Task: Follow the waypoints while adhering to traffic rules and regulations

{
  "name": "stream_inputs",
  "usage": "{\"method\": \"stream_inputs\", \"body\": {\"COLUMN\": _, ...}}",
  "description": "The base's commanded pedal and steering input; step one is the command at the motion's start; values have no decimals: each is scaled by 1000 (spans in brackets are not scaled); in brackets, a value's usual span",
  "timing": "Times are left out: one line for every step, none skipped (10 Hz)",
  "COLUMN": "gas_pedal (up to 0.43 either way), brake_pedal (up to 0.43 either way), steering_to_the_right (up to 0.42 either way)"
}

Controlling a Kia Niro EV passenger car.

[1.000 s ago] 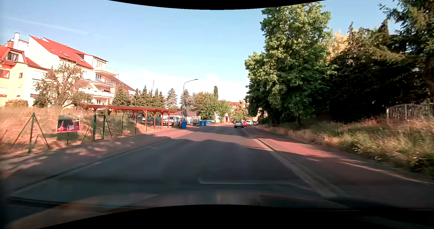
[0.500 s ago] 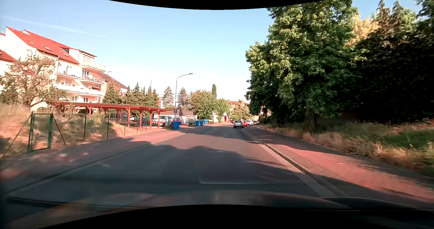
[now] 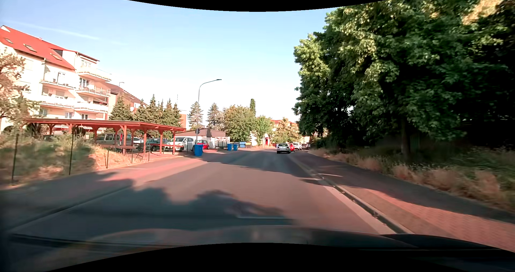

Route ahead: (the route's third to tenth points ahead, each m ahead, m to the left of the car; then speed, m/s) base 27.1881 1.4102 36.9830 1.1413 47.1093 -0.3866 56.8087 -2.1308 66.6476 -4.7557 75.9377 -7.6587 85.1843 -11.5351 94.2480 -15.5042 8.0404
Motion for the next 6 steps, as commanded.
{"method": "stream_inputs", "body": {"gas_pedal": 28, "brake_pedal": 0, "steering_to_the_right": -2}}
{"method": "stream_inputs", "body": {"gas_pedal": 28, "brake_pedal": 0, "steering_to_the_right": -3}}
{"method": "stream_inputs", "body": {"gas_pedal": 28, "brake_pedal": 0, "steering_to_the_right": -5}}
{"method": "stream_inputs", "body": {"gas_pedal": 28, "brake_pedal": 0, "steering_to_the_right": -5}}
{"method": "stream_inputs", "body": {"gas_pedal": 28, "brake_pedal": 0, "steering_to_the_right": -6}}
{"method": "stream_inputs", "body": {"gas_pedal": 28, "brake_pedal": 0, "steering_to_the_right": -6}}
